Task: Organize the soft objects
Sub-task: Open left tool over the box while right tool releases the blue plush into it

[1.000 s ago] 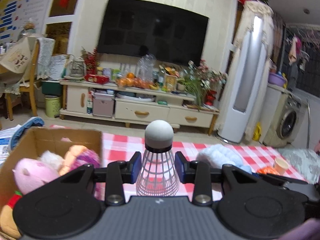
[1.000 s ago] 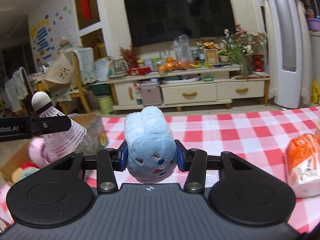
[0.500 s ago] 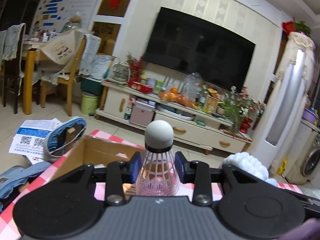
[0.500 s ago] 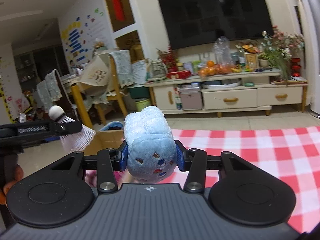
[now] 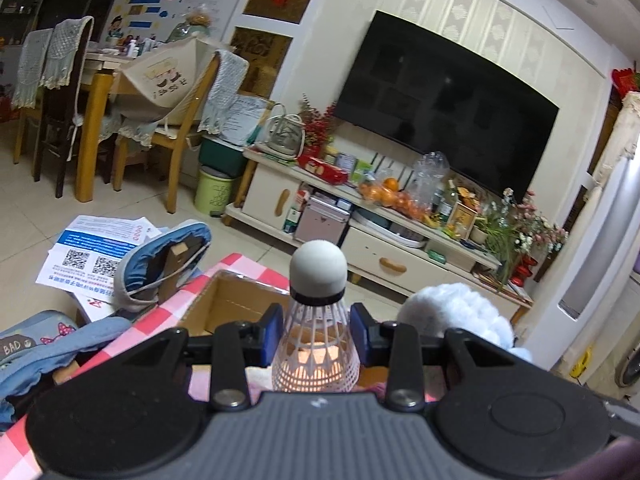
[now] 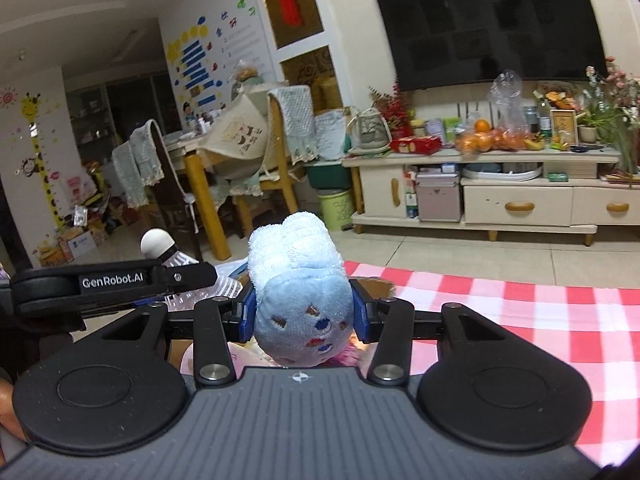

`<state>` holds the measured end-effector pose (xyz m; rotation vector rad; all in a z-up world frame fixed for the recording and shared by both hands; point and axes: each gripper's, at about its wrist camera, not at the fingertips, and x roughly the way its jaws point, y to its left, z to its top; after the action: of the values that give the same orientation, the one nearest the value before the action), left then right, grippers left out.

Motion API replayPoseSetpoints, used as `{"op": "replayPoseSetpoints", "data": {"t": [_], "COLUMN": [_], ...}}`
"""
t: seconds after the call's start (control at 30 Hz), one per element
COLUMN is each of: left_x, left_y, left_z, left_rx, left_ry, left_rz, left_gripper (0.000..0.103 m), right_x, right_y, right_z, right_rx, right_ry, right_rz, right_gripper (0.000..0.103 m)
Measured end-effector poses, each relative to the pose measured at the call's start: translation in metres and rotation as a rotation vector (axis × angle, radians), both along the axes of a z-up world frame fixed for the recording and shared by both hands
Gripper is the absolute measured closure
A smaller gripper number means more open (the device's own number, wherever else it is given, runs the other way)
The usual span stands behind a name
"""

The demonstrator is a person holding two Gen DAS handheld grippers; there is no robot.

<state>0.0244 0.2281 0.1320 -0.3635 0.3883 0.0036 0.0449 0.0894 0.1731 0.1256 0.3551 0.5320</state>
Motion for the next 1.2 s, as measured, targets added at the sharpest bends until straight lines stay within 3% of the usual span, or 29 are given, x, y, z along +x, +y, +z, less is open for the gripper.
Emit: {"op": "replayPoseSetpoints", "data": {"t": [0.5, 0.9, 0.93, 1.0, 1.07, 1.2], "left_x": [0.022, 0.025, 0.025, 0.025, 0.024, 0.020], "left_y": [0.012, 0.007, 0.006, 0.004, 0.004, 0.005], "left_z": [-0.012, -0.015, -0.015, -0.014, -0.013, -0.009], "left_rx": [0.012, 0.088, 0.096, 0.119, 0.133, 0.154], "left_ry": [0.044, 0.071, 0.071, 0.069, 0.066, 0.052], "left_rz": [0.046, 0.061, 0.065, 0.076, 0.083, 0.104], "left_gripper": [0.067, 0.064, 0.062, 0.053, 0.040, 0.028], "right_x": [0.026, 0.027, 0.028, 0.028, 0.025, 0.017], "right_y": [0.032, 0.043, 0.044, 0.046, 0.045, 0.037], "right_z": [-0.026, -0.029, -0.030, -0.031, -0.032, -0.029], "right_rx": [-0.063, -0.139, -0.151, -0.167, -0.176, -0.165], "right_ry": [0.049, 0.022, 0.024, 0.026, 0.014, 0.008], "right_rz": [0.046, 0.049, 0.050, 0.049, 0.049, 0.038], "right_gripper": [0.046, 0.042, 0.041, 0.025, 0.018, 0.009]}}
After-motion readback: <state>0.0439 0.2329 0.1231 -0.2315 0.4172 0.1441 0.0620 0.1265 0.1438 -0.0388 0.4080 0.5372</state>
